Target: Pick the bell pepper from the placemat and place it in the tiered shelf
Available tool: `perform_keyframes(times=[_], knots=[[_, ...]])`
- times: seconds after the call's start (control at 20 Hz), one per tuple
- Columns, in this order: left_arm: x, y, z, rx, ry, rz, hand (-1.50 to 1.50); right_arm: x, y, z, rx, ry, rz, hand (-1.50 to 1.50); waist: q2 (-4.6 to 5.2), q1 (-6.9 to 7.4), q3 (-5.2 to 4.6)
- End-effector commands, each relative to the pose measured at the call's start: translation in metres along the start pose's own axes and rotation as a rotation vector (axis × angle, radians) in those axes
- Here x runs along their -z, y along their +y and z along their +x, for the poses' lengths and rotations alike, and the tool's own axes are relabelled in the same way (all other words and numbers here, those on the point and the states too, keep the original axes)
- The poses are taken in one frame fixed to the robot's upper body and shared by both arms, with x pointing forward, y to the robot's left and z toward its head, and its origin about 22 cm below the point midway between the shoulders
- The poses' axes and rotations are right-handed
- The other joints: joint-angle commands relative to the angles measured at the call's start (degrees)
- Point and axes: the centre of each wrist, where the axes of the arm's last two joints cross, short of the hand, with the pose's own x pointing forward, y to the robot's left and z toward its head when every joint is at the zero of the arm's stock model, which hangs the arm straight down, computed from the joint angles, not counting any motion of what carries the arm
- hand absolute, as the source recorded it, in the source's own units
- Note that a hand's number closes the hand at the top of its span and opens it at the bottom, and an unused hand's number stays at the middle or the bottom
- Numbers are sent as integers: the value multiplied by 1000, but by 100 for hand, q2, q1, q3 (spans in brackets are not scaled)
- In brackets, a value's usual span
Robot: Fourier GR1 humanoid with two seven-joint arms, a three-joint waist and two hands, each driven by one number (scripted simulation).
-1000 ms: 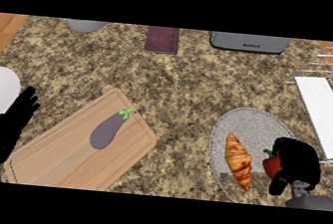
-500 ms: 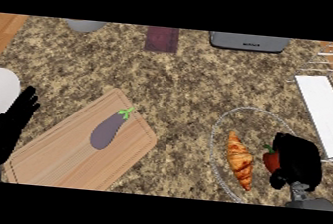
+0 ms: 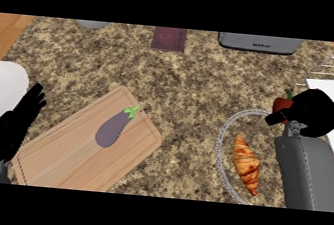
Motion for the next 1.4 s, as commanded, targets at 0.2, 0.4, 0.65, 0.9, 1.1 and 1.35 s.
perform_keyframes(times=[0.2, 0.4, 0.65, 0.9, 1.1, 1.35], knots=[[-6, -1, -3, 9, 22, -13, 0, -18, -78, 82, 281, 212, -113, 150, -42, -3, 6], [-4, 9, -3, -4, 19, 17, 0, -41, -117, 94, 448, 195, -194, 150, -81, -95, 1], [2, 10, 8, -12, 13, 20, 0, -45, -149, 103, 501, 212, -299, 150, -66, -160, 3], [0, -3, -7, -16, 26, 24, 0, -63, -180, 105, 541, 183, -388, 150, -70, -198, 3], [-8, 11, -14, -10, 20, 24, 0, -56, -209, 115, 489, 213, -481, 150, -59, -159, 0], [0, 14, -4, -8, 33, 22, 0, -43, -219, 116, 313, 292, -513, 150, -67, -196, -2]])
